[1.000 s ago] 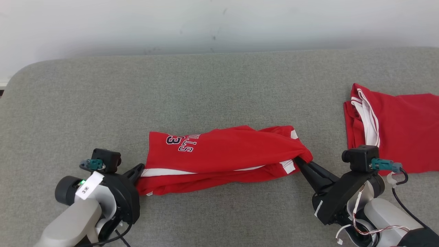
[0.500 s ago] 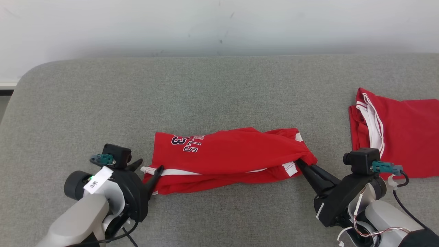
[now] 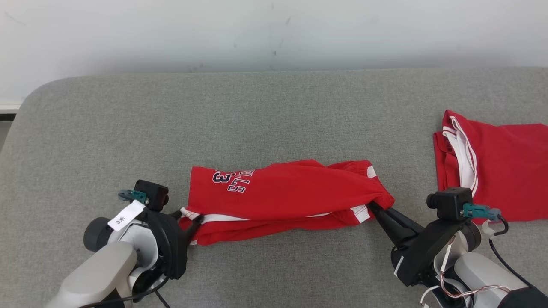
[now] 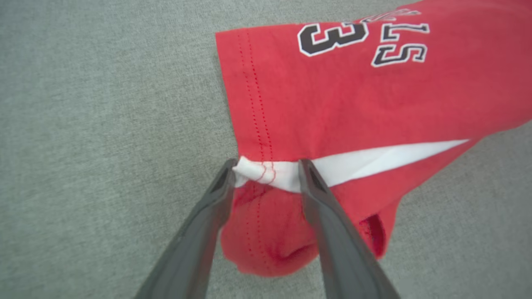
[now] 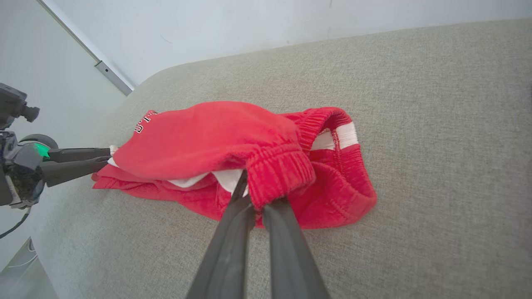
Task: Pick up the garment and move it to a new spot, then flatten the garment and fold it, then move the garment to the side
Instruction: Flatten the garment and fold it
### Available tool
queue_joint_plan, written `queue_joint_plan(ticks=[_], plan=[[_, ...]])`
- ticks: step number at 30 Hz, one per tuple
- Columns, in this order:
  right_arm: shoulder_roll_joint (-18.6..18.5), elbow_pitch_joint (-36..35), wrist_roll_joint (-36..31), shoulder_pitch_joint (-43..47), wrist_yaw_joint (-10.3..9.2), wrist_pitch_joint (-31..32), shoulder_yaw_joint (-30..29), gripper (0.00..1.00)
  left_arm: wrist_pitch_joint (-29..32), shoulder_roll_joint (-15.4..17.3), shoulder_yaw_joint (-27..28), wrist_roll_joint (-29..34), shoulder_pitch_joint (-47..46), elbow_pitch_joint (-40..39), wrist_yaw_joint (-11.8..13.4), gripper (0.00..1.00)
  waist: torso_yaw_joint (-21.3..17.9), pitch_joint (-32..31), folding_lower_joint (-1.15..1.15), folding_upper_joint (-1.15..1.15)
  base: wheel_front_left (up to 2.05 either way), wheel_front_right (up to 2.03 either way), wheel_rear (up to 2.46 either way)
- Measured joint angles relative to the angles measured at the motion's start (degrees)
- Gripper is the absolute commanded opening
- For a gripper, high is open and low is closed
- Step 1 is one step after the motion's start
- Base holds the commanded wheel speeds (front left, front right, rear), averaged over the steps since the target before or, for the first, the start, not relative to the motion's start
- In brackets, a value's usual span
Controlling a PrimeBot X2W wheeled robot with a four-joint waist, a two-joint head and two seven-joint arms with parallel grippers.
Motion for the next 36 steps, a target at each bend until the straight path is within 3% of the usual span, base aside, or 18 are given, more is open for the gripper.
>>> queue_joint_plan(ticks=[1, 3, 9, 15, 18, 25, 31, 36], plan=[[0.0, 0.0, 0.2, 0.0, 0.00, 0.0, 0.1, 0.00, 0.3, 0.0, -0.1, 0.0, 0.0, -0.1, 0.0, 0.22, 0.0, 0.0, 0.00, 0.00, 0.00, 0.00, 0.00], [0.0, 0.0, 0.3, 0.0, 0.00, -0.1, 0.2, 0.00, 0.5, 0.2, -0.2, 0.0, 0.0, -0.3, 0.0, 0.00, -0.1, 0.0, 0.00, 0.00, 0.00, 0.00, 0.00], [-0.4, 0.3, 0.4, 0.0, 0.00, -0.6, 0.3, 0.00, 0.1, 0.5, -0.3, 0.2, -0.2, -1.8, 0.0, 0.00, 0.1, -0.2, 0.00, 0.00, 0.00, 0.00, 0.00], [-0.5, 0.3, 0.5, -1.8, 0.00, -0.9, 0.9, 0.00, -5.4, 1.7, 3.4, -0.1, -2.3, -3.2, 0.8, 0.00, 0.8, -0.7, 0.00, 0.00, 0.00, 0.00, 0.00], [-0.4, 0.4, 0.0, -8.7, 0.01, -0.9, 0.5, 0.00, -10.4, 3.5, 9.2, -2.4, -4.4, -4.2, 2.3, 0.00, 1.1, -0.8, 0.00, 0.00, 0.00, 0.00, 0.00], [0.2, 3.0, 2.4, -23.4, 0.09, 2.6, -0.2, 0.00, -12.0, 5.8, 15.9, -9.7, -8.6, -6.1, 0.6, 0.00, 1.5, -0.1, 0.00, 0.00, 0.00, 0.00, 0.00], [1.4, 7.7, 3.2, -33.3, 0.27, 4.5, 1.0, 0.00, -12.3, 7.6, 17.9, -11.0, -12.6, -8.4, 0.4, 0.00, 1.6, 1.0, 0.01, 0.00, 0.00, 0.00, 0.00], [2.2, 9.5, 5.5, -35.0, 0.27, 4.1, 2.0, 0.00, -13.2, 8.1, 17.7, -11.0, -12.6, -11.2, 0.4, 0.00, 1.2, 0.9, 0.00, 0.00, 0.00, 0.00, 0.00]])
